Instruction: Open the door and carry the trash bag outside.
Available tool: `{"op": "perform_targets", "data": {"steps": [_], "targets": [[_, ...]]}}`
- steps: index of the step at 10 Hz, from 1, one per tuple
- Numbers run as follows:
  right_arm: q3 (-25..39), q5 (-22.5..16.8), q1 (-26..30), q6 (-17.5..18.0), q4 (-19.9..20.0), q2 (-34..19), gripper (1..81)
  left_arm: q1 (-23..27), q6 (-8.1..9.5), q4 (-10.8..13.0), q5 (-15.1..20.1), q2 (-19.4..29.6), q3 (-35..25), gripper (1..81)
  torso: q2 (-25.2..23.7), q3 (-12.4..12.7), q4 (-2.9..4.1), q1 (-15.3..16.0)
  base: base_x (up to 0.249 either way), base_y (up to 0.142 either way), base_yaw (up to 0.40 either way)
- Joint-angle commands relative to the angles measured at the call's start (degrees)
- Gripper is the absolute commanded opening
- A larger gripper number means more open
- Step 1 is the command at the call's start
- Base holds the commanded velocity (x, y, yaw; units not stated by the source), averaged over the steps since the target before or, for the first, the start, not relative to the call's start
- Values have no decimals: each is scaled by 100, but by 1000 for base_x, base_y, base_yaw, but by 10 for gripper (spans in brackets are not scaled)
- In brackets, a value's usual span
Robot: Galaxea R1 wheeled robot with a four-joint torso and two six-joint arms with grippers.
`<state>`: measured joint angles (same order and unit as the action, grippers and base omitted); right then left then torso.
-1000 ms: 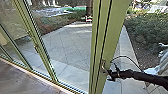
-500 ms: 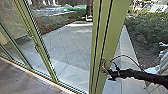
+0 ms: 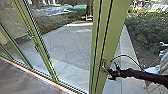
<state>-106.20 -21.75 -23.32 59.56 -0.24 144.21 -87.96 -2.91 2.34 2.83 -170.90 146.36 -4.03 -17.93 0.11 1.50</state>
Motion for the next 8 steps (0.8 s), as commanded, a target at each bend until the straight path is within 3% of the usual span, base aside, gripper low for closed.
{"op": "perform_targets", "data": {"steps": [1,5,8], "targets": [[-435,-1008,155,293,-301,-347,811,2,-7,-58,464,47,-55,10,0,0,0,-2,0,0,0],[-374,-989,235,293,-318,-294,811,-51,-7,-49,464,56,-55,10,2,-4,0,2,0,0,0],[-321,-972,253,328,-318,-312,811,-51,-7,-49,464,56,-55,10,-2,-4,0,-11,88,0,0]]}}
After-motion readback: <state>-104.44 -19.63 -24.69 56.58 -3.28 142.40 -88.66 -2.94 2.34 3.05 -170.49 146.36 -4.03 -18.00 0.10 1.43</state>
